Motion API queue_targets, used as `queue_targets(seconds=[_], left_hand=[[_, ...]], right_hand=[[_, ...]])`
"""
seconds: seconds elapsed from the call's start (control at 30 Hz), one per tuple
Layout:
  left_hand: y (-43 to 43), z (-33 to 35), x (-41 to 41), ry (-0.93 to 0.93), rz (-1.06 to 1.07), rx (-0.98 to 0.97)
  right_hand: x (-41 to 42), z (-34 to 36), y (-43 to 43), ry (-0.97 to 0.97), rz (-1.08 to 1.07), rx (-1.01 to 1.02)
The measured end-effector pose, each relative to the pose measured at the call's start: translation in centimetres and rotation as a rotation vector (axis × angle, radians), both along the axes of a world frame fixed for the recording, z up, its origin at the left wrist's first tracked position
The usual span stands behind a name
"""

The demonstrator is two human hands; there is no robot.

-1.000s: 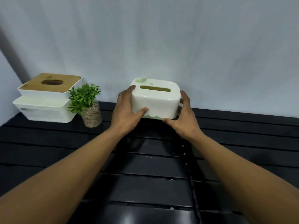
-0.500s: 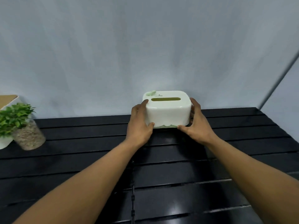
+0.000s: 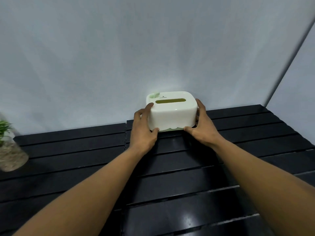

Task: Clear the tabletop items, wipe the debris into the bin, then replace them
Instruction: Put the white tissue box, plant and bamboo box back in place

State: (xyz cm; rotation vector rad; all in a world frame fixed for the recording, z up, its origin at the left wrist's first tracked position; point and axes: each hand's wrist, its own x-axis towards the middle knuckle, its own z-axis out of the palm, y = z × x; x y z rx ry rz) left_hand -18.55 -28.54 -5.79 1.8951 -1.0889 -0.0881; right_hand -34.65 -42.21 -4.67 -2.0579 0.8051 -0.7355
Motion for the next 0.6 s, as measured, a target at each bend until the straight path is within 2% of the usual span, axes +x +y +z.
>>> queue_targets(seconds=[0.2, 0.3, 0.4, 0.47, 0.53, 0.6], left_hand=[[0.2, -0.3, 0.3, 0.017, -0.040, -0.017], [1.3, -0.2, 0.7, 0.075, -0.026, 0.002], [4.0, 0.4, 1.8, 0.059, 0.020, 0.014], [6.9, 1.1, 3.0, 0.040, 0.050, 0.013], [10.4, 1.6, 4.5, 0.016, 0.084, 0.019], [14.5, 1.8, 6.2, -0.031, 0.110, 0.064]], right_hand=[[0.0, -0.1, -0.2, 0.020, 0.000, 0.008], [-0.2, 0.1, 0.4, 0.042, -0.078, 0.009], [-0.2, 1.7, 2.7, 0.041, -0.199, -0.251], [0.8, 3.1, 4.9, 0.000, -0.186, -0.457], [2.8, 4.3, 7.5, -0.029, -0.093, -0.493], [5.5, 5.0, 10.7, -0.006, 0.008, -0.434]])
